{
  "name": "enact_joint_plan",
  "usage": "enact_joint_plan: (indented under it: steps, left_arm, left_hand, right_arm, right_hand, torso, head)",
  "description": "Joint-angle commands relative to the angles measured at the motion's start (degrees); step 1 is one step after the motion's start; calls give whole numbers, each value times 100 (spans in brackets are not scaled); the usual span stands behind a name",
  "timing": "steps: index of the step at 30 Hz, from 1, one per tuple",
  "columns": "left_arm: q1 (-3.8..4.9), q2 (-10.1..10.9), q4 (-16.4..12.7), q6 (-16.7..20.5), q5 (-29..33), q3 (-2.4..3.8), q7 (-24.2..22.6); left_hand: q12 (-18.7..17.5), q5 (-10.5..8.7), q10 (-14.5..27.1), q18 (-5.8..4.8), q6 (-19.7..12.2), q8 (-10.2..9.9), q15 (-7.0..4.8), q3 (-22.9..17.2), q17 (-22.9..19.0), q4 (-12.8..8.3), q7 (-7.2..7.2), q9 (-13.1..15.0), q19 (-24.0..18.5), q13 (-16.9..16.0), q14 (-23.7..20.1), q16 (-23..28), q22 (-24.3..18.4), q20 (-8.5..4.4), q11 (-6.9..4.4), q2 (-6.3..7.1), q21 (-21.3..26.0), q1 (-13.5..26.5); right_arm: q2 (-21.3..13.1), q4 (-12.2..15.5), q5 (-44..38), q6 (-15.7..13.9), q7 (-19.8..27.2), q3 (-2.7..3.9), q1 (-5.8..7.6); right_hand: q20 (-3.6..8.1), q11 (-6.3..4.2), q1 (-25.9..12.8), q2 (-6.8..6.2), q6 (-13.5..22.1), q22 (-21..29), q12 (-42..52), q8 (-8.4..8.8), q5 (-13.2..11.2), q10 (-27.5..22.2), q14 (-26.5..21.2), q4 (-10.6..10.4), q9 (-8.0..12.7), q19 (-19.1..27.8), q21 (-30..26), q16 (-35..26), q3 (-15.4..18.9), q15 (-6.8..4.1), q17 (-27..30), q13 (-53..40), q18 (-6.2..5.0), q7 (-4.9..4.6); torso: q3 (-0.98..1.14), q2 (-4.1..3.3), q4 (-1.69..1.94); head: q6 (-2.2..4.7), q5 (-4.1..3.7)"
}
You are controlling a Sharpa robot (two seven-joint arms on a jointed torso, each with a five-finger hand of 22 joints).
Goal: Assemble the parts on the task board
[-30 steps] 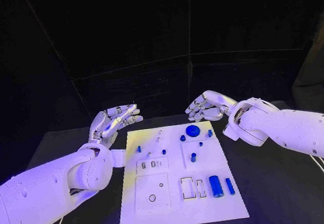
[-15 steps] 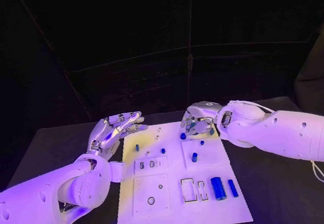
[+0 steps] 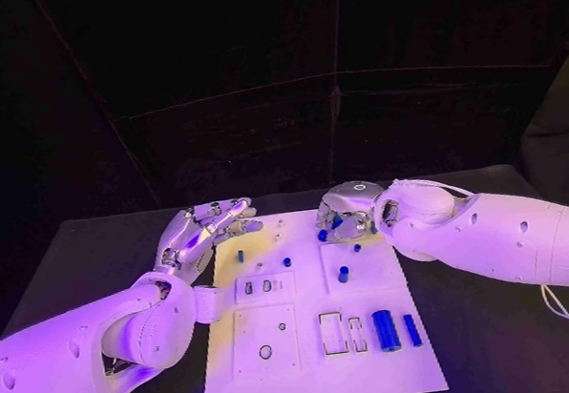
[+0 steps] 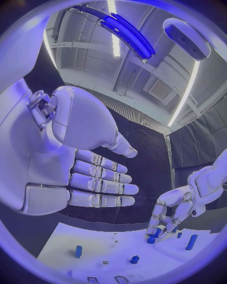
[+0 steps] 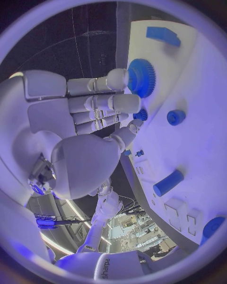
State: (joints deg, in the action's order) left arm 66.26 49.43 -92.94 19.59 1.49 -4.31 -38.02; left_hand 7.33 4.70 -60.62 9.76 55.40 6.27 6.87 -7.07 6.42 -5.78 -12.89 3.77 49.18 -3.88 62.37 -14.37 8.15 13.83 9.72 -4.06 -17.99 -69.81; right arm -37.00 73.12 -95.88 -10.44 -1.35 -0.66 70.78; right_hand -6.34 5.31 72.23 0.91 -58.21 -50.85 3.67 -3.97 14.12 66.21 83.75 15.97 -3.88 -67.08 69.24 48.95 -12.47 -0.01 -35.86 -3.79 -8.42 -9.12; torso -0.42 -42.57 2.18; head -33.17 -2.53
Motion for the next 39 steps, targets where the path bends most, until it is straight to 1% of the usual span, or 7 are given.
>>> enact_joint_plan:
  steps: [1,11,17,21,28,33,39]
  left_arm:
    - [9,-10,1,-120,-57,3,4]
    - [9,-32,38,-157,-57,3,41]
    - [11,-29,35,-170,-57,3,64]
    - [12,-26,37,-175,-57,3,74]
    - [12,-30,49,-189,-57,3,91]
    - [12,-31,55,-197,-57,3,100]
    - [15,-32,65,-212,-57,3,117]
  left_hand:
    - [-29,-6,-38,83,33,-25,11,6,6,-23,-7,-7,40,7,46,28,-8,-18,-11,12,-40,48]
    - [-37,-6,-39,82,33,-31,12,7,7,-22,-9,-8,51,7,47,37,-9,-19,-9,13,-42,62]
    - [-39,-6,-39,82,32,-33,12,8,7,-22,-10,-8,53,7,46,39,-9,-19,-9,13,-42,65]
    - [-42,-6,-38,81,31,-36,13,8,7,-22,-11,-8,56,7,46,43,-10,-19,-8,14,-42,69]
    - [-42,-6,-38,81,31,-36,13,8,7,-22,-11,-8,56,7,46,43,-10,-19,-8,14,-42,69]
    - [-47,-7,-36,81,29,-40,14,8,7,-22,-13,-8,60,7,45,48,-11,-20,-6,14,-41,75]
    - [-50,-9,-35,80,28,-42,14,8,7,-22,-14,-9,62,8,44,51,-12,-20,-6,12,-41,77]
  right_arm:
    - [23,-26,-181,166,-63,6,16]
    - [100,-65,-147,187,2,6,17]
    - [118,-86,-136,264,3,7,17]
    - [145,-125,-134,333,-2,7,17]
    - [198,-197,-133,428,-19,7,17]
    - [215,-215,-133,352,-28,7,17]
    - [245,-243,-132,304,-54,6,17]
  right_hand:
    - [0,4,-60,2,31,-146,0,20,-35,-40,155,-3,-1,-82,106,202,-65,19,-189,-8,126,9]
    - [-3,-6,-40,65,22,-585,16,16,-84,32,163,-11,-3,-295,402,757,-239,16,-723,-13,195,13]
    - [3,-24,-34,108,-25,-879,27,6,-168,133,173,-24,-8,-443,591,1079,-373,7,-1031,-18,244,19]
    - [6,-32,-41,117,-60,-993,28,-2,-195,183,167,-36,-12,-495,665,1203,-437,4,-1145,-19,262,21]
    - [19,-57,-14,145,-202,-1265,35,-30,-247,324,158,-53,-24,-624,838,1481,-605,-13,-1396,-28,307,33]
    - [26,-71,22,169,-293,-1399,34,-40,-333,410,138,-68,-30,-678,928,1616,-747,-21,-1497,-35,328,36]
    - [28,-76,28,160,-324,-1437,28,-40,-386,433,130,-77,-32,-690,955,1659,-793,-23,-1522,-37,333,37]
  torso:
    - [5,-19,2]
    - [4,-29,14]
    - [3,-44,9]
    - [8,-40,-1]
    - [7,-42,7]
    - [4,-43,5]
    - [3,-45,2]
  head:
    - [-36,-6]
    - [-70,1]
    - [-80,18]
    - [-116,23]
    - [-153,23]
    - [-160,26]
    - [-162,30]
